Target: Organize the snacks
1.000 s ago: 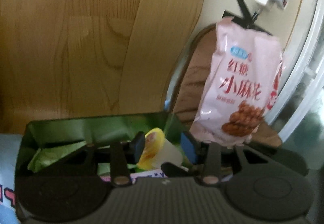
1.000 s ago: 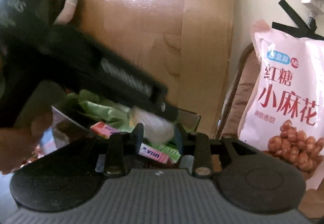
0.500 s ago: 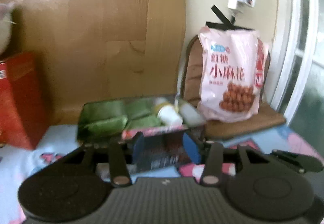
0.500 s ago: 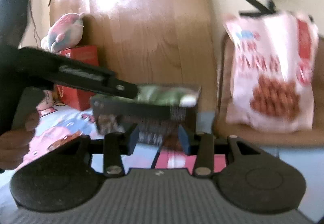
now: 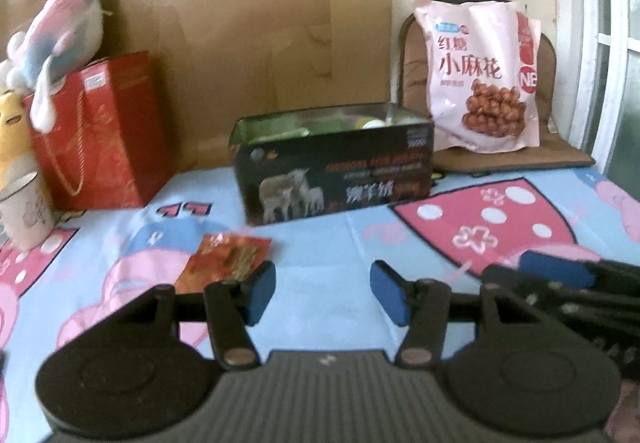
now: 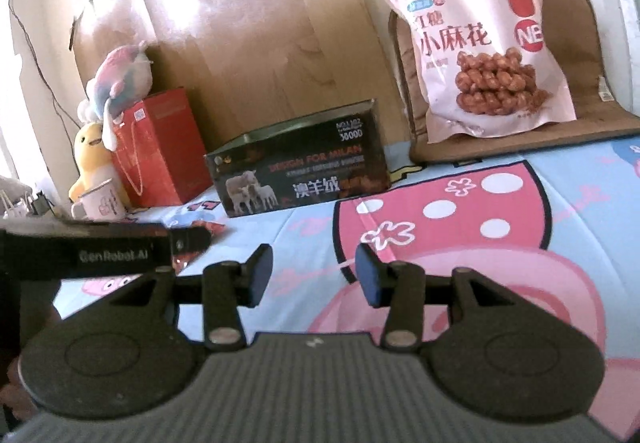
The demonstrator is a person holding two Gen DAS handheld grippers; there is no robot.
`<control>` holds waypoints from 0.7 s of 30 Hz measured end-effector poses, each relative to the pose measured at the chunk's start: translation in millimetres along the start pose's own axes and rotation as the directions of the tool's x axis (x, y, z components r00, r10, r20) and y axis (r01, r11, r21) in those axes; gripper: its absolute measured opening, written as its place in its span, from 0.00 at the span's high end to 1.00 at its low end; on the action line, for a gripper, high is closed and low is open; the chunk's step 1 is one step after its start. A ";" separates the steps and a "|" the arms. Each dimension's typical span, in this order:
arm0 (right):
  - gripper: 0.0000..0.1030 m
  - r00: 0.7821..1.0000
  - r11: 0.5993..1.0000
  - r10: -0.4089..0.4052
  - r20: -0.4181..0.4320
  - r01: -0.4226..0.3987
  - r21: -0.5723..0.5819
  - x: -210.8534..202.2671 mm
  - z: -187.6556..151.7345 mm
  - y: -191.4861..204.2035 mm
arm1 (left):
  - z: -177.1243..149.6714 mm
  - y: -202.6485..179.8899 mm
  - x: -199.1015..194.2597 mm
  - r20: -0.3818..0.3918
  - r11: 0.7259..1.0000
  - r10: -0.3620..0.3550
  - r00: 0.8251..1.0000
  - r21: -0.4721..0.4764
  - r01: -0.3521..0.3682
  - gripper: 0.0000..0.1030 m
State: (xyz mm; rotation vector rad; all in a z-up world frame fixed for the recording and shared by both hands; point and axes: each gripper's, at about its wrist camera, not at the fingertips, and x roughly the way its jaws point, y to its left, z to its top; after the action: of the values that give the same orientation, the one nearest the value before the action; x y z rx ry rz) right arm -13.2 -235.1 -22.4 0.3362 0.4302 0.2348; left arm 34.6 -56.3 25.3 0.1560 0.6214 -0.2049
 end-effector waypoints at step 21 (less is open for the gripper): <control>0.38 1.000 0.997 -0.010 0.017 0.009 0.073 -6.9 -2.0 -11.7 | -37.2 18.8 12.9 -0.025 0.996 0.063 0.998 -0.056 -0.064 0.45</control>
State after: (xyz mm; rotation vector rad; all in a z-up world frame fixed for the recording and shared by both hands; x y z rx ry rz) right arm -18.5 -247.3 -25.8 0.4072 0.4238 0.2074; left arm 28.4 -32.2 -10.6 0.1235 0.6442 -0.1243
